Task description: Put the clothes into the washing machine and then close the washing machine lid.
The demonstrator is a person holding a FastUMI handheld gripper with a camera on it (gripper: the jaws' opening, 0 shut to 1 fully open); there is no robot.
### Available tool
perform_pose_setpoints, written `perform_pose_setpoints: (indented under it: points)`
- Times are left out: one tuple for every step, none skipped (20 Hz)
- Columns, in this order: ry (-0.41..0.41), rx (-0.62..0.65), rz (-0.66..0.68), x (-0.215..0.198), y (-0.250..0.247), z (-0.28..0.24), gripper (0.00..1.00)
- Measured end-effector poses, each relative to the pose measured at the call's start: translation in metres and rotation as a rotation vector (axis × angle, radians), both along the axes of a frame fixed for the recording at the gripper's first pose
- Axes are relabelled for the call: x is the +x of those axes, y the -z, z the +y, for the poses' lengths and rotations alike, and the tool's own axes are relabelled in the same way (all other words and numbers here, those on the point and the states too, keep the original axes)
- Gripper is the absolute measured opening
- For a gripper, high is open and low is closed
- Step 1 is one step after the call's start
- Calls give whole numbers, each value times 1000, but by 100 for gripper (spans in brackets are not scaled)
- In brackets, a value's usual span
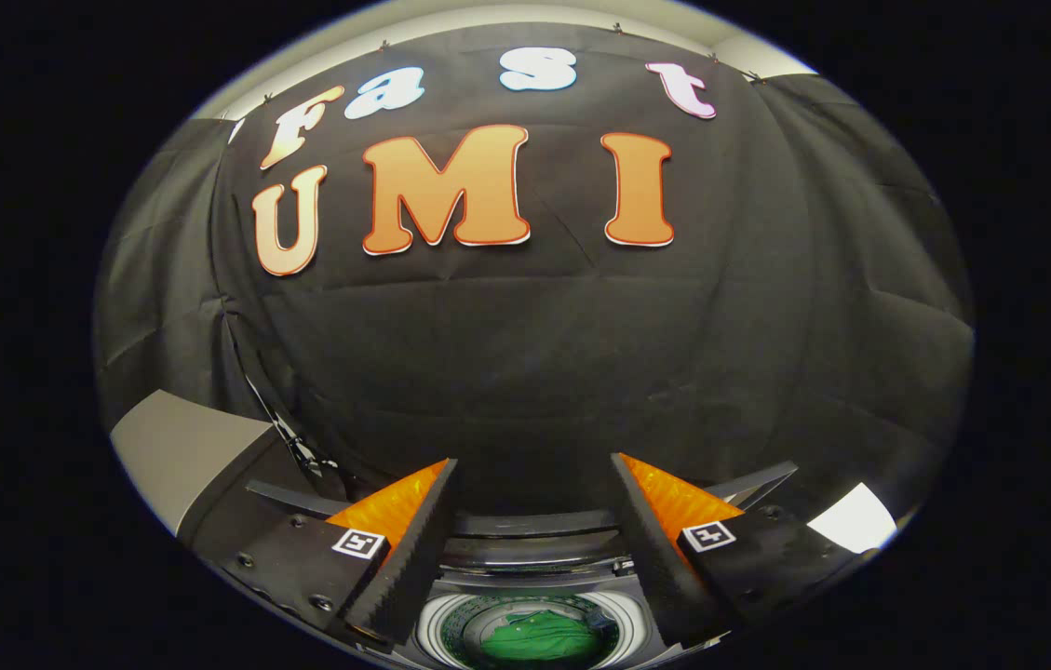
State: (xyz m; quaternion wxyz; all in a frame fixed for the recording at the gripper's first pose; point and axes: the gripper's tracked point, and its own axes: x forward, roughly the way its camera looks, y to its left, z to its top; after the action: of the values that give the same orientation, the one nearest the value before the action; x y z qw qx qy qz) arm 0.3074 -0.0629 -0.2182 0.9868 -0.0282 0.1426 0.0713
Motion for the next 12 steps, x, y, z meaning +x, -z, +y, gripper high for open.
perform_pose_setpoints:
  points:
    - [1,-1,-9,-7,2,-1,100]
    - [3,1,-15,-14,3,-3,100]
    - [5,1,-20,-20,4,-4,100]
    - [8,2,-25,-26,5,-5,100]
    - [12,3,-28,-30,7,-6,100]
    - [16,3,-33,-34,7,-6,100]
    - [20,3,-32,-39,9,-7,100]
    - [22,0,-29,-43,10,-7,99]
    - [25,-2,-25,-48,12,-8,99]
    - [26,-3,-22,-52,14,-9,99]
    - [28,-4,-16,-57,17,-11,99]
    - [32,-4,-13,-62,20,-12,99]
